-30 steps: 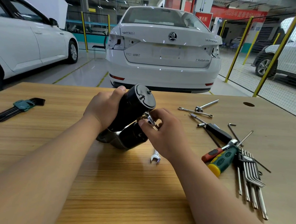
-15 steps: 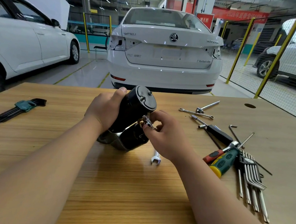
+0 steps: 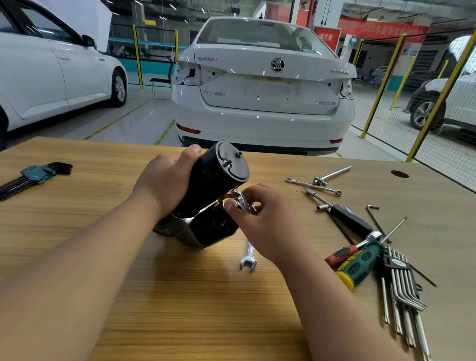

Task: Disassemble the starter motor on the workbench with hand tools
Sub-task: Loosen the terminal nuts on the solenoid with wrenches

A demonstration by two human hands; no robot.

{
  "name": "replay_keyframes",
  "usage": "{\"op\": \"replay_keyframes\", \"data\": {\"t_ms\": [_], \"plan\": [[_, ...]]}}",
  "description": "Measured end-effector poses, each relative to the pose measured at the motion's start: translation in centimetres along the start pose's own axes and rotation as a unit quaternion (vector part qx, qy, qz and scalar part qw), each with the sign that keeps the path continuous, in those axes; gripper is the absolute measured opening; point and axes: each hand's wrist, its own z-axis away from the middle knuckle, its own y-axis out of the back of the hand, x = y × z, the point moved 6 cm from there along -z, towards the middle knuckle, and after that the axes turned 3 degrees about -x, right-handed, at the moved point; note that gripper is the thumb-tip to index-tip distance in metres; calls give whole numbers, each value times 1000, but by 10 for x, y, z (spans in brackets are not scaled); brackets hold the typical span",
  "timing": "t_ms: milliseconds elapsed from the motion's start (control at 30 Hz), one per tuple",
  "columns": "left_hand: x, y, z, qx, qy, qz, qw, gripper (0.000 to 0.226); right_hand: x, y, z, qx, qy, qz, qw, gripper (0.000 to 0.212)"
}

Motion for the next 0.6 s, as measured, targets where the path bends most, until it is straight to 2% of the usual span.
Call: {"op": "replay_keyframes", "data": {"t_ms": [200, 333, 533, 600], "plan": [[-1, 0, 0, -6, 1, 5, 1000, 81, -1, -4, 2, -14, 33, -49, 998, 11], [-1, 0, 0, -6, 2, 3, 1000, 81, 1, 3, 3, -10, 31, -72, 997, 15], [0, -1, 0, -10, -6, 3, 1000, 72, 17, 36, 11, 115, 26, 34, 992, 18], [-1, -1, 0, -12, -8, 7, 1000, 68, 26, 40, 10, 123, -2, 101, 987, 19]]}}
